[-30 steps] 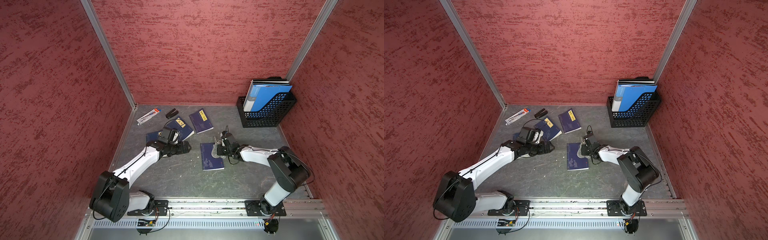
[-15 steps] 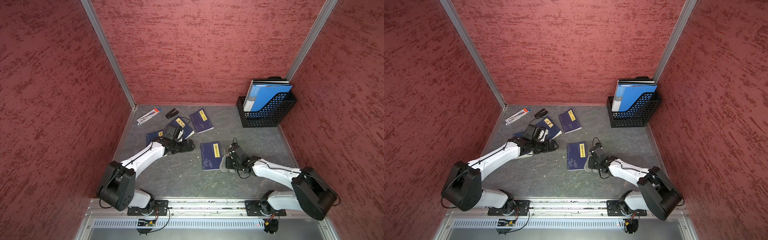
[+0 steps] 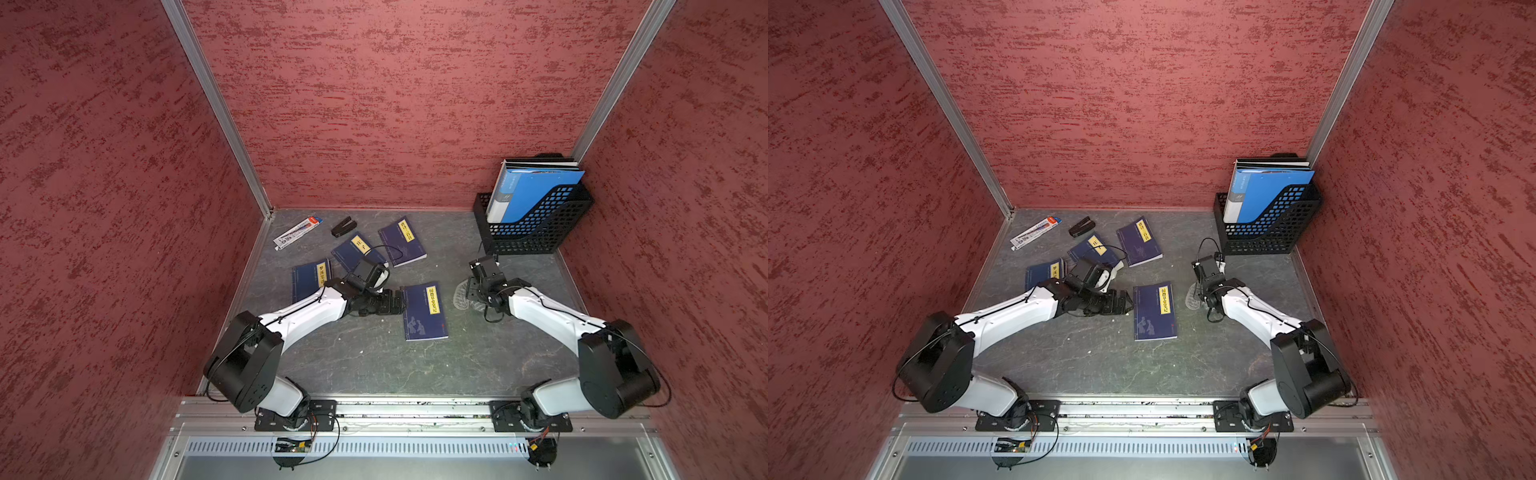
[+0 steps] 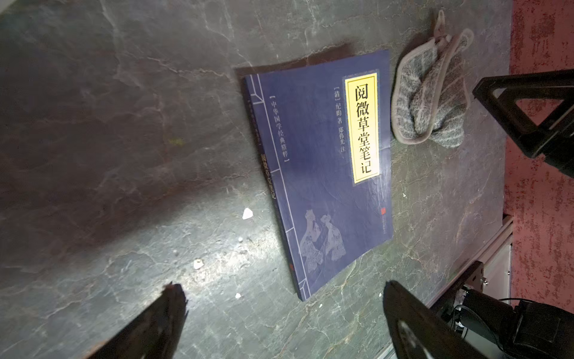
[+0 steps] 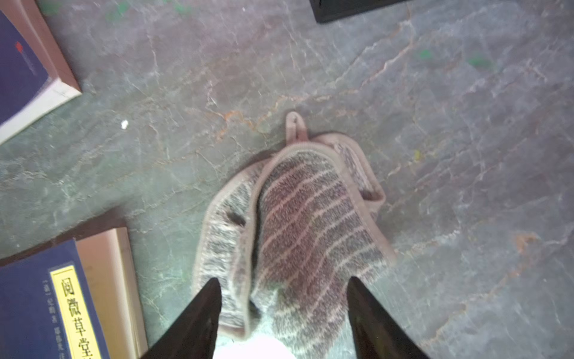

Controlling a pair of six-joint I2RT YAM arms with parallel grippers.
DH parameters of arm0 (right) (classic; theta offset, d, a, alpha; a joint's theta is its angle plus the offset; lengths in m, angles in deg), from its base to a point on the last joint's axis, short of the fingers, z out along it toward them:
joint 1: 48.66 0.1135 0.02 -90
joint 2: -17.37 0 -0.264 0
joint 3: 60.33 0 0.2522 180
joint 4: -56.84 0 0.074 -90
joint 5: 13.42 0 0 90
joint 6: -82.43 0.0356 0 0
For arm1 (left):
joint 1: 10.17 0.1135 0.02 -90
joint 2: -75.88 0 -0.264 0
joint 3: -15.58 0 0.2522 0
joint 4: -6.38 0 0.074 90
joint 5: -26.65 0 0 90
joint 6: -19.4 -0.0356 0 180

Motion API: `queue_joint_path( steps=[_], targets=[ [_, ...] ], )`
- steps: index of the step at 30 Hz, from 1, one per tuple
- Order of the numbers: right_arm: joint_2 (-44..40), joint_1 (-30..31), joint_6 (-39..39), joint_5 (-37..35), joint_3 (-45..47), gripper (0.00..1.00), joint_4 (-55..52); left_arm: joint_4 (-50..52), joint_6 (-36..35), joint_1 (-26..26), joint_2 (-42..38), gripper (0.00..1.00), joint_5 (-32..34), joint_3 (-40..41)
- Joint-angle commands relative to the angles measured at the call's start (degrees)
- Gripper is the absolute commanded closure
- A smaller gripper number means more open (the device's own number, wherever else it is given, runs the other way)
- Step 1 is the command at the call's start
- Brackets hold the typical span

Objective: Wipe the cover of the book
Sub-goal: Place the cleaning item at the center of the board, then pick up the book from the center of the board.

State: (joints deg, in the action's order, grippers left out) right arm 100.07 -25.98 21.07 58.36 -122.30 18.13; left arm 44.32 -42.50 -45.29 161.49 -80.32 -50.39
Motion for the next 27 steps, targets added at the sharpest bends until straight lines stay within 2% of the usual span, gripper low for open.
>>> queue_joint_path(
  steps=[1,6,9,19,27],
  targets=[
    [-2.4,0.5,-1.7,0.5,0.0,0.35,-1.1,-2.2,1.1,-1.1,1.8,0.00,0.7,-1.4],
    [-6.6,4.7,-3.8,13.1,1.1,0.37,2.8,-3.3,2.3,-1.7,4.1,0.01,0.7,-2.2],
    [-6.3,8.0,-2.6,17.3,2.7,0.37,5.9,-5.0,4.6,-1.2,5.4,0.01,0.5,-1.9],
    [-1.7,11.7,4.1,21.1,11.1,0.46,16.0,-10.9,7.5,-1.1,10.6,0.09,-3.9,-2.4],
    [-1.1,13.1,6.5,21.4,14.8,0.61,18.8,-12.8,8.6,-1.2,14.4,0.18,-6.8,-3.5]
  ],
)
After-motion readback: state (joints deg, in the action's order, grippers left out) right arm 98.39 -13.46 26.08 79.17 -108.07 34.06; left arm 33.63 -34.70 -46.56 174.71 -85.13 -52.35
